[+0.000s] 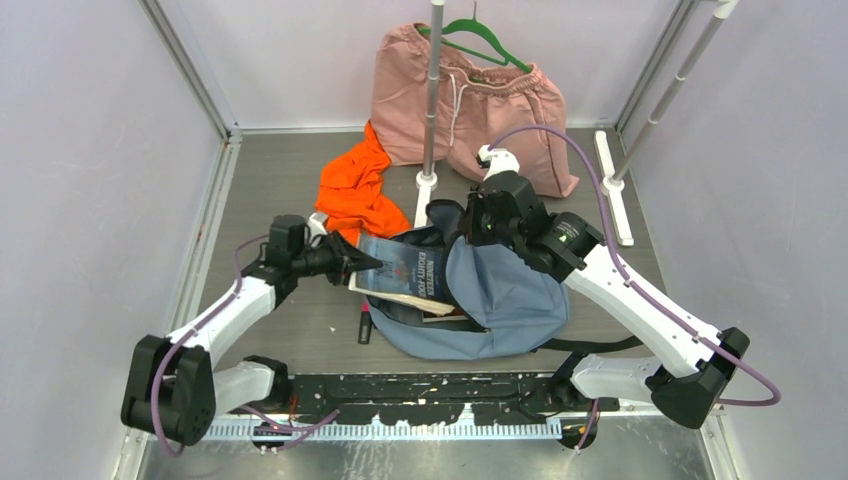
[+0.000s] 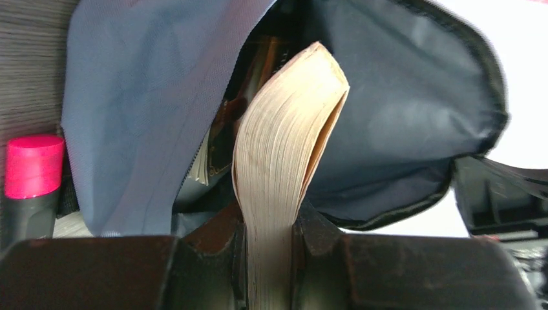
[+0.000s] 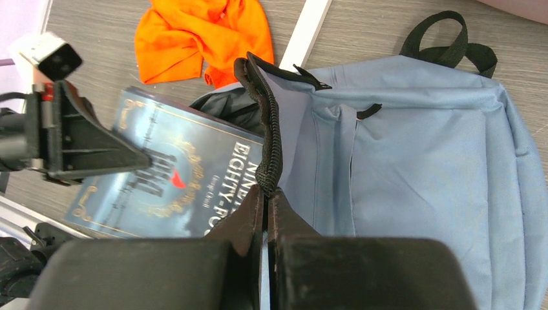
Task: Pack the student bag
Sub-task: Place the book in the student bag, then pick up the stationery from the center of the board, then place the stationery in the student bag, then pick up the stationery from the student bag, then place the stationery at the center of the board.
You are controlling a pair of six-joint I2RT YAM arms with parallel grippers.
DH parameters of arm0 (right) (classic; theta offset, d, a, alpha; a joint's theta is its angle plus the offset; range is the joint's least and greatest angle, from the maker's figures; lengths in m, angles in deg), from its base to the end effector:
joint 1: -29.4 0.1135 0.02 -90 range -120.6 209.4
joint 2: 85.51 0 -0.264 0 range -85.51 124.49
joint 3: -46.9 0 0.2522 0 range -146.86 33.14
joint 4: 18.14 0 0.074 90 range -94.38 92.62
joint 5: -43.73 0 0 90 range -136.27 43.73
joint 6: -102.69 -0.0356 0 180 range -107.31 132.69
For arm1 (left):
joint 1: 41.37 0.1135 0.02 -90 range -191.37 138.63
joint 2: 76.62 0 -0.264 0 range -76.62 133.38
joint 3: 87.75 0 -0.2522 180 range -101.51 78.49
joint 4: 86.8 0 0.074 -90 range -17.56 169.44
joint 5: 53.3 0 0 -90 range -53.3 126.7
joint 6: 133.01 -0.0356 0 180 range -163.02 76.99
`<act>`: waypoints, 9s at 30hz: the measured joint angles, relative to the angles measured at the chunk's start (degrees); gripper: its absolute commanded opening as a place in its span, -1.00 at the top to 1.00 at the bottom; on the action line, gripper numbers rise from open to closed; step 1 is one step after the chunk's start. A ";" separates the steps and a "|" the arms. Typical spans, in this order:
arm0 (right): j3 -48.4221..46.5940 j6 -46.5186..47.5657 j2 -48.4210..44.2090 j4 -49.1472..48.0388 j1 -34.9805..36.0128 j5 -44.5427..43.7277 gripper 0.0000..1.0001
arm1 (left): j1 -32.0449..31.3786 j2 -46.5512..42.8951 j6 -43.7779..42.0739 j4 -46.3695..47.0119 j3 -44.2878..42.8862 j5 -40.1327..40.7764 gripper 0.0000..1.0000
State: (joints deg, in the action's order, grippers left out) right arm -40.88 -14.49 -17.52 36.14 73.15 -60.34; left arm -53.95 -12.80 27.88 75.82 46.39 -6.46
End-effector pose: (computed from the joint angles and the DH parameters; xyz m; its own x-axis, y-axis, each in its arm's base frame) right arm 0.1850 0.1651 0.3822 -0.6042 0.0350 -0.7961 -0.2811 0.9254 0.2540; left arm 0.2143 -0.0728 0.2148 -0.8495 -0.5166 0.1068 -0.3031 0.3123 -0.9003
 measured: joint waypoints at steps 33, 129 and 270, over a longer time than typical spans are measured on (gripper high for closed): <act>0.44 -0.02 -0.17 -1.44 0.00 1.49 0.99 | -28.85 27.50 1.36 19.28 -11.17 24.52 1.00; 0.70 -2.73 4.46 -4.50 -0.07 7.45 0.99 | -38.64 -9.49 -16.09 -42.93 -9.64 70.12 1.00; 3.87 -6.38 16.46 -13.77 9.09 12.09 -0.47 | -8.15 -9.73 -27.85 -29.53 -16.85 39.39 1.00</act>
State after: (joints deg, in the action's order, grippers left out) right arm -37.01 -20.88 -1.06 22.37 82.24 -48.25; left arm -62.10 -22.53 0.03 46.29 29.54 32.93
